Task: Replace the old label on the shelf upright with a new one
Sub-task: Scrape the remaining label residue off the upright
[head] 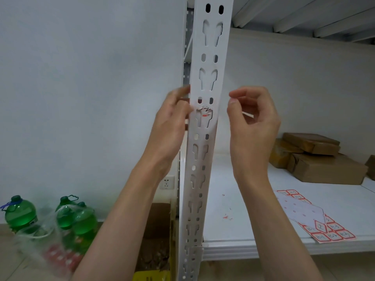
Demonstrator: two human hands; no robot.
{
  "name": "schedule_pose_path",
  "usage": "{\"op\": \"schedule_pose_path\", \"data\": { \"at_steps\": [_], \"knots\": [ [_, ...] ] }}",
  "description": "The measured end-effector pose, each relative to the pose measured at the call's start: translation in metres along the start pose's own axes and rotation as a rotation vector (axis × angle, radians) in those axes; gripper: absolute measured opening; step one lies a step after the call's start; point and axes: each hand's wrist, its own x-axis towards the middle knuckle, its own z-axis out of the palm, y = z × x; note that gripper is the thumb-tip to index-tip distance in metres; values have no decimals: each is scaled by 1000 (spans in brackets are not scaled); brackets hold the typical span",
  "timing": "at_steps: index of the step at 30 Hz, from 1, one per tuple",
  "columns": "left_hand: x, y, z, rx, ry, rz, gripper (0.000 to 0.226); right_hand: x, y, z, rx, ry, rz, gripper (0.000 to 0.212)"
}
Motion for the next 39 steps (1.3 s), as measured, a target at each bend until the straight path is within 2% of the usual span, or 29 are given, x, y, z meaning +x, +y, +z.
{"op": "schedule_pose_path", "data": {
  "at_steps": [3, 6, 14, 31, 39],
  "knots": [
    [1, 0, -9, 18, 222, 168, 27, -1, 4, -3, -109, -72, -150, 11],
    [0, -1, -20, 76, 317, 258, 23, -3, 8, -2, -200, -133, -263, 11],
    [-4, 2, -24, 127, 299, 318, 14, -10, 6, 9, -379, -87, -423, 8],
    [-7, 4, -25, 106, 285, 311, 16, -18, 13, 19, -357, 0, -492, 5],
    [-7, 4, -28, 139, 256, 286, 19, -17, 14, 23, -309, -16, -392, 1]
  ]
}}
